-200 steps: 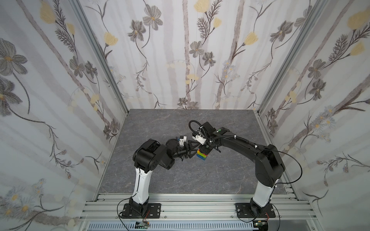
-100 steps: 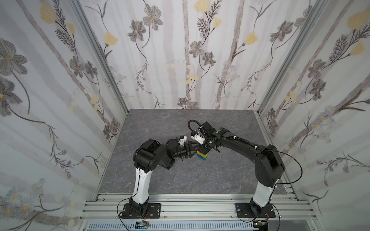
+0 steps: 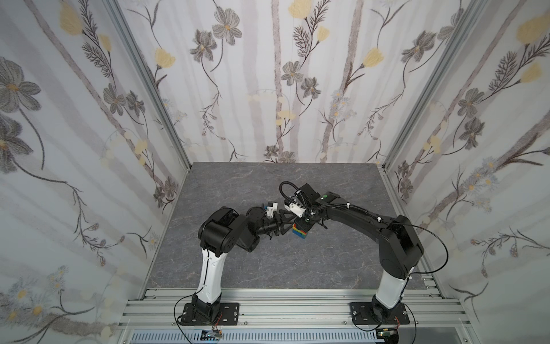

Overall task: Assemble the number 5 with lego
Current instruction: Assemble the lego brick with the lego brick.

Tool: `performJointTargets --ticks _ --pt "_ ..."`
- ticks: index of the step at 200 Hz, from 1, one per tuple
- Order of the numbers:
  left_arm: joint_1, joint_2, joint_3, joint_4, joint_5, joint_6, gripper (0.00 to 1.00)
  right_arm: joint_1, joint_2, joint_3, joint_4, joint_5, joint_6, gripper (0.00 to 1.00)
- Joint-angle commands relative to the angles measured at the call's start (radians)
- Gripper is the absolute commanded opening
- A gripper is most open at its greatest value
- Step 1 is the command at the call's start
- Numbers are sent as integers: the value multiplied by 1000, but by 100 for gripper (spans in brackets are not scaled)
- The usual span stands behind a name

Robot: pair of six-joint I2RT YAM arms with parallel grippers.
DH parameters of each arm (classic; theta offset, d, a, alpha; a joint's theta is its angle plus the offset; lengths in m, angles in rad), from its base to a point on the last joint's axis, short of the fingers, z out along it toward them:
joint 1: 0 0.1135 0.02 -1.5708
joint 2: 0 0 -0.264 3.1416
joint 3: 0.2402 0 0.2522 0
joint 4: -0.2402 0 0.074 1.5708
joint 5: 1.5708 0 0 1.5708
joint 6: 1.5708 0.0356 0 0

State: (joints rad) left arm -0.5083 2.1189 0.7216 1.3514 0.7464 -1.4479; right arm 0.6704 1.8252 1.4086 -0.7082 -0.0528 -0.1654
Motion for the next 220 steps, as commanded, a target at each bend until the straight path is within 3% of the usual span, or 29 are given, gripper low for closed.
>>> performJointTargets --ticks 1,53,103,220 --pt "3 4 1 58 30 -37 70 1 -9 -2 15 1 1 9" --pt "2 7 6 58 39 -40 66 1 -32 -2 18 4 -1 9" --pt "4 -5 -4 15 57 -18 75 1 -38 -5 18 1 -3 9" --pt "-7 -14 0 -5 82 -1 76 1 -36 -5 18 -5 -4 9"
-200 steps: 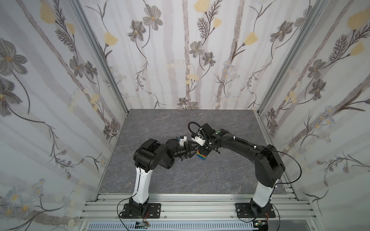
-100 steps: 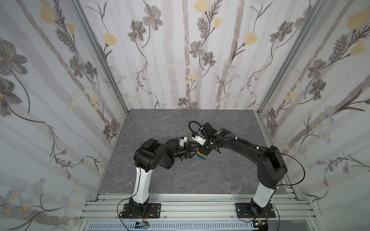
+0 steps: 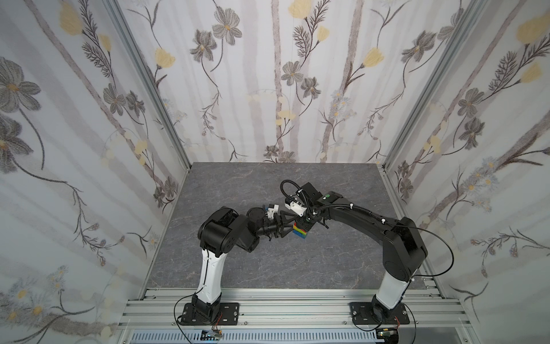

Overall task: Assemble the number 5 with lego
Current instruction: Assemble the lego brick with the lego brick.

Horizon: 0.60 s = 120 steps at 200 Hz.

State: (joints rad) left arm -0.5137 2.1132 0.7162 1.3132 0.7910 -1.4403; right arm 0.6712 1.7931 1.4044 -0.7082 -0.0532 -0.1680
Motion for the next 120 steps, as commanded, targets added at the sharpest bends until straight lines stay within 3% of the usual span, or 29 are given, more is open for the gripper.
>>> performJointTargets --ticks 1,120 --pt "-2 -8 5 33 37 -8 76 1 -4 -1 18 -5 -1 9" --pt "-8 -2 8 43 39 -15 65 1 16 10 20 18 -7 9"
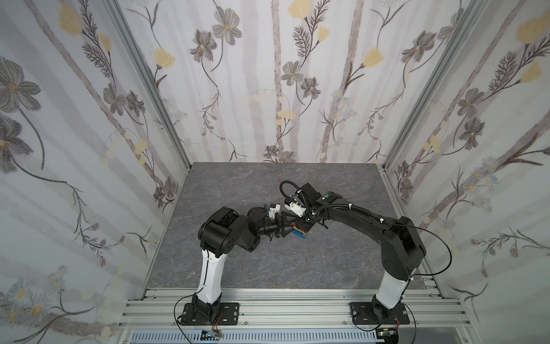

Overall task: Assemble the number 5 with lego
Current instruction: Assemble the lego brick with the lego brick.

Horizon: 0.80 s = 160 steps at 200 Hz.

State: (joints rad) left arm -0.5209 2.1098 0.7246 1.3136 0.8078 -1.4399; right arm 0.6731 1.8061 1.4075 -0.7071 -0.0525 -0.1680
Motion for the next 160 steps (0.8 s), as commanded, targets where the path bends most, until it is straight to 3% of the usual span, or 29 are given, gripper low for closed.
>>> performJointTargets --ticks 1,160 --pt "-1 1 0 43 23 -16 65 0 3 6 19 18 -7 9" --pt "-1 1 -3 29 20 -8 62 -8 13 -21 41 34 -3 8"
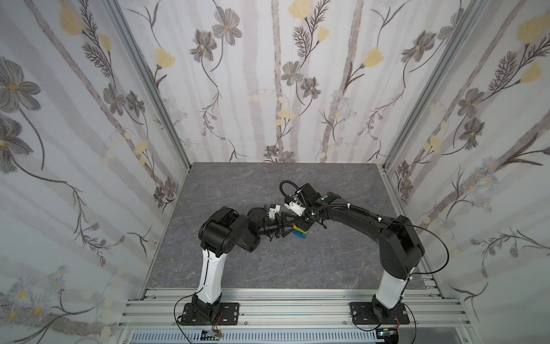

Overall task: Assemble the number 5 with lego
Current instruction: Assemble the lego brick with the lego brick.

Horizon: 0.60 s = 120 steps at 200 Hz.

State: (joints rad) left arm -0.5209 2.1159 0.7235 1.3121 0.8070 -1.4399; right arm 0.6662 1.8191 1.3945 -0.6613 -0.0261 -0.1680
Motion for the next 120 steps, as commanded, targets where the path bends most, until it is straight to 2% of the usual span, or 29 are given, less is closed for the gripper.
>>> performJointTargets --ticks 1,120 --pt "-1 -5 -1 30 21 -8 62 -1 0 -9 -5 8 -3 8" --pt "-1 -2 4 17 23 -5 64 -10 -1 -10 2 8 -4 8"
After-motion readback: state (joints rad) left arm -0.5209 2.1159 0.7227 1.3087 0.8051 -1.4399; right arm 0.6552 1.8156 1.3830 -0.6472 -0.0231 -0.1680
